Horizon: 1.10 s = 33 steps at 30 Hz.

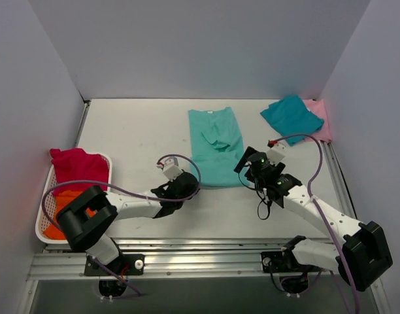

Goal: Fold and stack the t-shirts
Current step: Grab one side of the 2/3 rectangular tshirt with both arms

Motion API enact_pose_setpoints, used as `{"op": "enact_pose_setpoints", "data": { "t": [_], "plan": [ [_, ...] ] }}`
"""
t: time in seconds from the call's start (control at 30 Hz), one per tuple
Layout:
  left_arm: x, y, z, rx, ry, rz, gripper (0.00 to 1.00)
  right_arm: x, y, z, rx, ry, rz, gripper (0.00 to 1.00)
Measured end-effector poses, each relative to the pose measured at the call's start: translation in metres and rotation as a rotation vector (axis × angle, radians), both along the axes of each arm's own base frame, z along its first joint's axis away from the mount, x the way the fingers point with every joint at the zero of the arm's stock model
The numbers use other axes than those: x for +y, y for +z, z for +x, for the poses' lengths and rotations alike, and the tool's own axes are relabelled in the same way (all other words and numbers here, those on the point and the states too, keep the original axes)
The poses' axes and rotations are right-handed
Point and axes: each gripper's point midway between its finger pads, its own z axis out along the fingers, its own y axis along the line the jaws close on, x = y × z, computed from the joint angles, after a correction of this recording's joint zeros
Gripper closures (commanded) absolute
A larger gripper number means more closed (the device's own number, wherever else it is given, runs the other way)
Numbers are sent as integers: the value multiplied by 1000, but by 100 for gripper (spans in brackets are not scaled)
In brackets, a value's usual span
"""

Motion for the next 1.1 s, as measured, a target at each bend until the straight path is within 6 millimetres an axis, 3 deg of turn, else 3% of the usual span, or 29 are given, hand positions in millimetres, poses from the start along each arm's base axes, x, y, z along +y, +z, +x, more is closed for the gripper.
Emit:
{"op": "enact_pose_setpoints", "data": {
  "t": [0.13, 0.27, 0.4, 0.57, 0.93, 1.1],
  "plan": [
    [39, 29, 10, -63, 86, -10, 86, 18, -12, -22, 11, 73, 44, 1],
    [47, 41, 12, -96, 102, -7, 86, 33, -39, -39, 45, 125, 80, 6],
    [48, 28, 11, -75, 92, 37, 86, 48, -67, -50, 98, 165, 96, 14],
    [48, 2, 8, -27, 76, 87, 86, 66, -89, -59, 135, 205, 109, 22],
    [46, 1, 8, -22, 67, 95, 86, 66, -91, -54, 112, 184, 114, 31],
    [47, 1, 7, -22, 65, 99, 86, 62, -105, -52, 128, 162, 74, 31]
  ]
}}
